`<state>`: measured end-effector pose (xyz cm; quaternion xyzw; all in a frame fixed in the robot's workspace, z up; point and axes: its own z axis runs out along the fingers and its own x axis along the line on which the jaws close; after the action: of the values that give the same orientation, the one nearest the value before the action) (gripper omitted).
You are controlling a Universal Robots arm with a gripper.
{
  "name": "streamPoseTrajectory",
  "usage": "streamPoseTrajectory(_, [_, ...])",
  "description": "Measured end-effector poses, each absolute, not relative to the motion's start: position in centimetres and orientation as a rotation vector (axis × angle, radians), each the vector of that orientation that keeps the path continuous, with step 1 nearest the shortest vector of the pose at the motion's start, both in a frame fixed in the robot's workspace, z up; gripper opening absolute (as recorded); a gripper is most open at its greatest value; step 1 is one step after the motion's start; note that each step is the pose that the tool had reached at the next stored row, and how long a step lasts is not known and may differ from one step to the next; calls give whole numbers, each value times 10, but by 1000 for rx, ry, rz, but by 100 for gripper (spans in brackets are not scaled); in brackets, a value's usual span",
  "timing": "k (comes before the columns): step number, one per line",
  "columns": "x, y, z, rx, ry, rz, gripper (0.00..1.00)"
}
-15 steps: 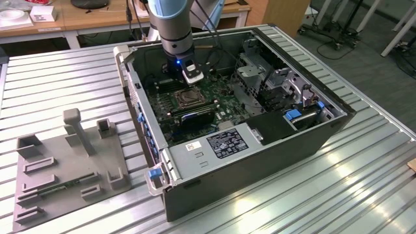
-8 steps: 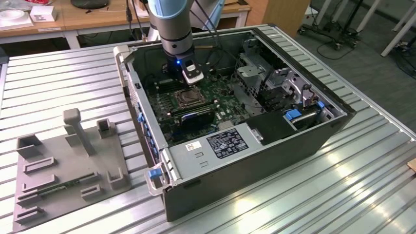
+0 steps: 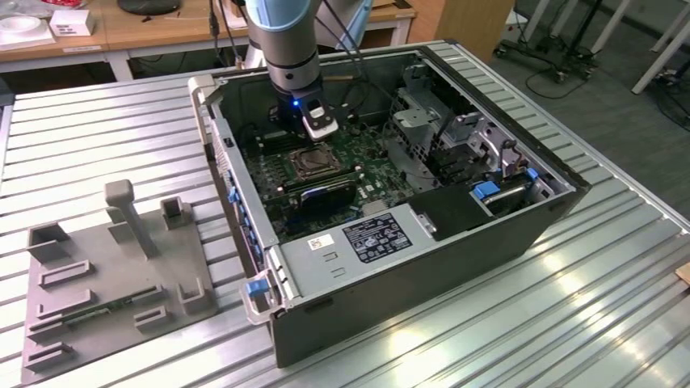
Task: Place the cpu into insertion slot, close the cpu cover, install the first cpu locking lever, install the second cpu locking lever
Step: 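Install the first cpu locking lever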
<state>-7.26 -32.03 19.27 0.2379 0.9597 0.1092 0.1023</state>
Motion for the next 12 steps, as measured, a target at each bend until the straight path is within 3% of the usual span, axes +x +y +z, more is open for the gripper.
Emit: streamPoseTrajectory(12, [-72, -321, 192, 701, 2833, 316, 11])
